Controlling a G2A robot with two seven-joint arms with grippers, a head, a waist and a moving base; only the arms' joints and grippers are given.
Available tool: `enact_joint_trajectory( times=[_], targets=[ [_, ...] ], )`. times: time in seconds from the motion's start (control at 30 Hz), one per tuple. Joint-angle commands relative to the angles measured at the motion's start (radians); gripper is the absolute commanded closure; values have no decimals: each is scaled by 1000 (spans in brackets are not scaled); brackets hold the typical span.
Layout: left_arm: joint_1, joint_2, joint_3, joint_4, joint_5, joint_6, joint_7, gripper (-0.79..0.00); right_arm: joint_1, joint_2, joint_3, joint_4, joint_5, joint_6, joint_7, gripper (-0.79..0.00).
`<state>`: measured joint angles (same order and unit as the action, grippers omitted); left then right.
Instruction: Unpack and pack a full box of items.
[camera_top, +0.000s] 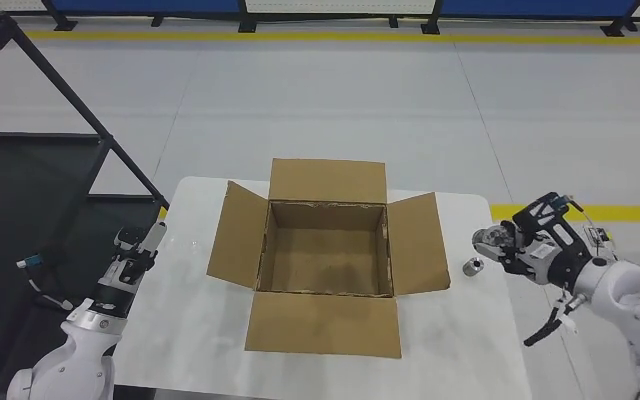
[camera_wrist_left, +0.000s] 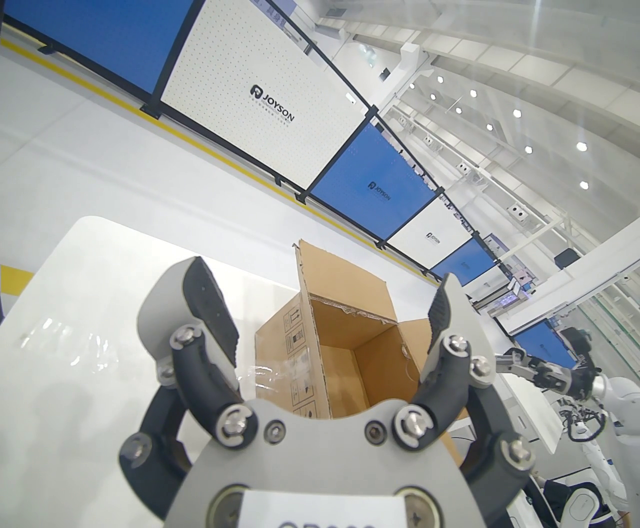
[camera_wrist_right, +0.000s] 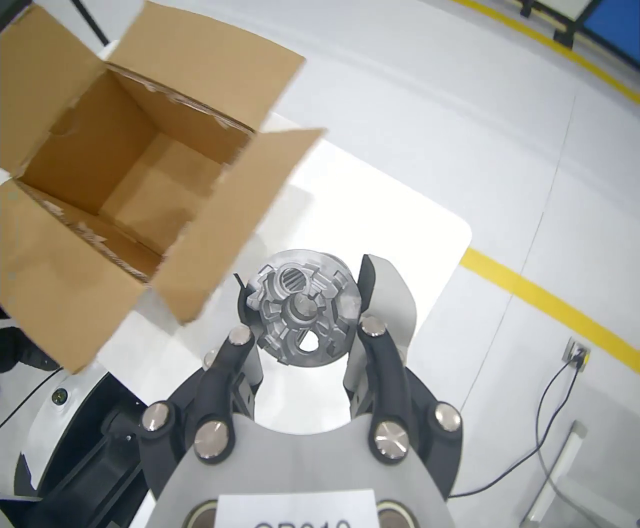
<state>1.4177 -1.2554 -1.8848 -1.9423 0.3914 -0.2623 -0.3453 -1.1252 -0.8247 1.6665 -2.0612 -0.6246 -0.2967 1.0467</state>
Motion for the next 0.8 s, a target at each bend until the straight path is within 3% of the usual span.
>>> enact_joint_trajectory(
  times=[0.0, 0.1, 0.23, 0.5, 0.53, 0.77],
  targets=[
    [0, 0, 0, 0, 0, 0, 0, -785, 54, -3, -94, -55, -18, 21, 21, 0],
    [0, 0, 0, 0, 0, 0, 0, -785, 169, -16, -268, -59, -43, 49, 47, 0],
    [0, 0, 0, 0, 0, 0, 0, -785, 383, -62, -553, 45, -57, 101, 71, 0],
    [0, 0, 0, 0, 0, 0, 0, -785, 774, -248, -1045, 408, -27, 291, 16, 0],
    [0, 0, 0, 0, 0, 0, 0, -785, 796, -265, -1072, 440, -18, 300, 8, 0],
    [0, 0, 0, 0, 0, 0, 0, -785, 796, -265, -1072, 440, -18, 300, 8, 0]
  ],
)
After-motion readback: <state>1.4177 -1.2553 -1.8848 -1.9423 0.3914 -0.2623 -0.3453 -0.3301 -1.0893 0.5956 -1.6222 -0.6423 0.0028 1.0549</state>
